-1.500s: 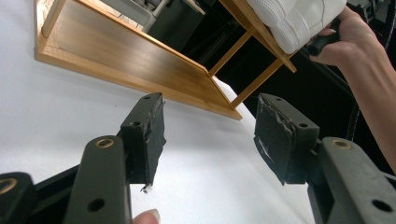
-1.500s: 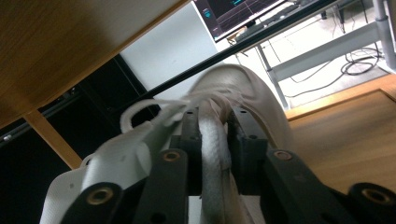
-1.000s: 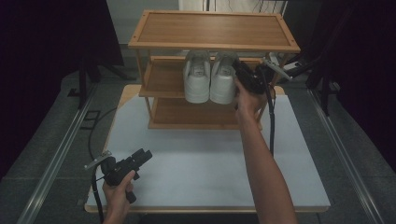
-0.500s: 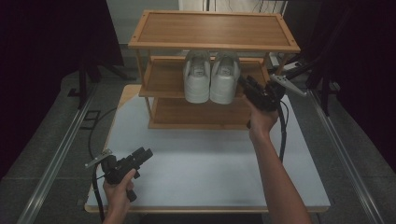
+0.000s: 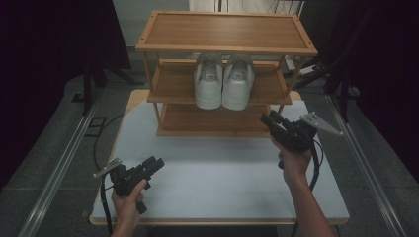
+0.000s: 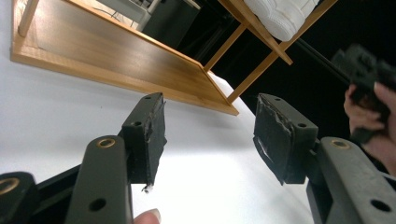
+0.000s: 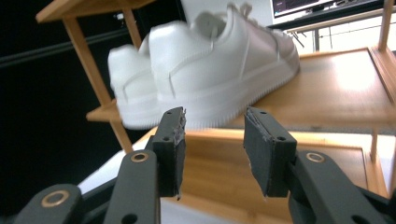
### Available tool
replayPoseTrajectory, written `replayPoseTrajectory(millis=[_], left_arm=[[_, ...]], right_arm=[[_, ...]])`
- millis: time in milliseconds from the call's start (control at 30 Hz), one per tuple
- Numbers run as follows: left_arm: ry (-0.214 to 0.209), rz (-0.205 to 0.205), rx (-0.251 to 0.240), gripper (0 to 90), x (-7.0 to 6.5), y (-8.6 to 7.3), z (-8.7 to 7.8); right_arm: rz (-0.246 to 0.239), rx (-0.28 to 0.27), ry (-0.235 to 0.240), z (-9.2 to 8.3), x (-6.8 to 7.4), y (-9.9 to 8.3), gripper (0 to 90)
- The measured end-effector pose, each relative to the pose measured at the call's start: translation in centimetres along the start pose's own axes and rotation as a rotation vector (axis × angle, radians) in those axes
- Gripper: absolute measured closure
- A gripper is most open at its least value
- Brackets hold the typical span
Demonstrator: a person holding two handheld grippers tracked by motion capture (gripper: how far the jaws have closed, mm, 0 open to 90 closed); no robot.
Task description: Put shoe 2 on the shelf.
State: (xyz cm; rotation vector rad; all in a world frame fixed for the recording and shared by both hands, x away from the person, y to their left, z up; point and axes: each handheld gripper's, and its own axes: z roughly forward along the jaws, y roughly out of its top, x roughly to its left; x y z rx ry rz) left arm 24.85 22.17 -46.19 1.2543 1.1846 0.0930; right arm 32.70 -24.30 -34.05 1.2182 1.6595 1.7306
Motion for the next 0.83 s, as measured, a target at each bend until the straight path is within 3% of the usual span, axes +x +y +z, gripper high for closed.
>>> replayPoseTrajectory(millis=[133,300,467,667,833], left_arm=[[0.004,-0.002,0.002,42.8,0.2,0.1,-0.2],[-0.008,-0.024,0.0,42.8,0.4,0.0,-0.2],[0.004,0.0,0.007,42.8,0.1,-0.1,-0.1],[0.003,0.012,0.014,42.6,-0.1,-0.2,0.0],[0.013,0.018,0.029,41.4,0.0,-0.3,0.1]], right_arm=[[-0.009,0.017,0.014,-2.0,-0.4,-2.1,56.8],[-0.065,0.057,-0.017,-3.7,-0.8,-5.3,54.1],[-0.057,0.092,-0.026,-4.7,-1.2,-8.3,53.3],[-0.037,0.084,-0.025,-5.0,-1.3,-9.3,49.5],[-0.053,0.088,-0.02,-5.4,-1.1,-9.2,41.8]])
